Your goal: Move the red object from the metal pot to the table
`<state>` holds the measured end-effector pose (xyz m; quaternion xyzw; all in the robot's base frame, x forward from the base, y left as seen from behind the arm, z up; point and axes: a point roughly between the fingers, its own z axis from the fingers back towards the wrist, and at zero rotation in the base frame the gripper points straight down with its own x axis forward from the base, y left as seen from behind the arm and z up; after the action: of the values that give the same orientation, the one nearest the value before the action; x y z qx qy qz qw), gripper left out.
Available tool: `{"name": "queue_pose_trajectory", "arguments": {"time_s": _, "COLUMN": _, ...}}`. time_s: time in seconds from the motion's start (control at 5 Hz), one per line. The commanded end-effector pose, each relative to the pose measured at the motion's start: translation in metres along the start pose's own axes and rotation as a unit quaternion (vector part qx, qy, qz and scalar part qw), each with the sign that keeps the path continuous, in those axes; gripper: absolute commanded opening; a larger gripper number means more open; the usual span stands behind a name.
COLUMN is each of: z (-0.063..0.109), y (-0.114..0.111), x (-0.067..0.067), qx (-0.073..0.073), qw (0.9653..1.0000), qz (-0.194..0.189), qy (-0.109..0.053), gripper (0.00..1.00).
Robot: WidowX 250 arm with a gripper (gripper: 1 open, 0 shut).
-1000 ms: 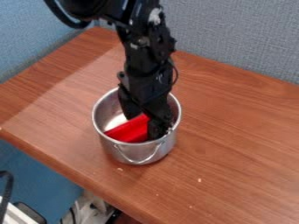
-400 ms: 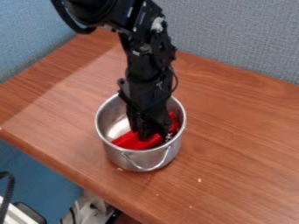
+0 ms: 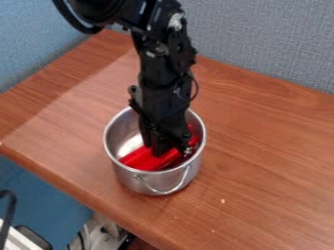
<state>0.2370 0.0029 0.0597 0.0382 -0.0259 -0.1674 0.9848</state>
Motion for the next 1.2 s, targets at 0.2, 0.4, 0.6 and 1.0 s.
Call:
{"name": "queue_pose_trajectory", "arguments": {"time_s": 0.2, "z": 0.032, "y": -0.002, "x": 0.009, "qx": 0.029, "qw": 0.999, "qz": -0.013, "qy": -0.032, "gripper": 0.0}}
{"name": "queue_pose_trajectory", "arguments": {"time_s": 0.4, "z": 0.054, "y": -0.006, "x": 0.016, "qx": 0.048, "qw": 0.9978, "qz": -0.02, "qy": -0.041, "gripper": 0.0}}
{"name": "queue_pose_trajectory", "arguments": {"time_s": 0.6, "z": 0.075, "y": -0.012, "x": 0.026, "qx": 0.055, "qw": 0.9967, "qz": -0.022, "qy": -0.055, "gripper": 0.0}}
{"name": "queue_pose_trajectory", "arguments": {"time_s": 1.0, "z": 0.085, "y": -0.063, "x": 0.056, "qx": 0.059, "qw": 0.9943, "qz": -0.053, "qy": -0.071, "gripper": 0.0}}
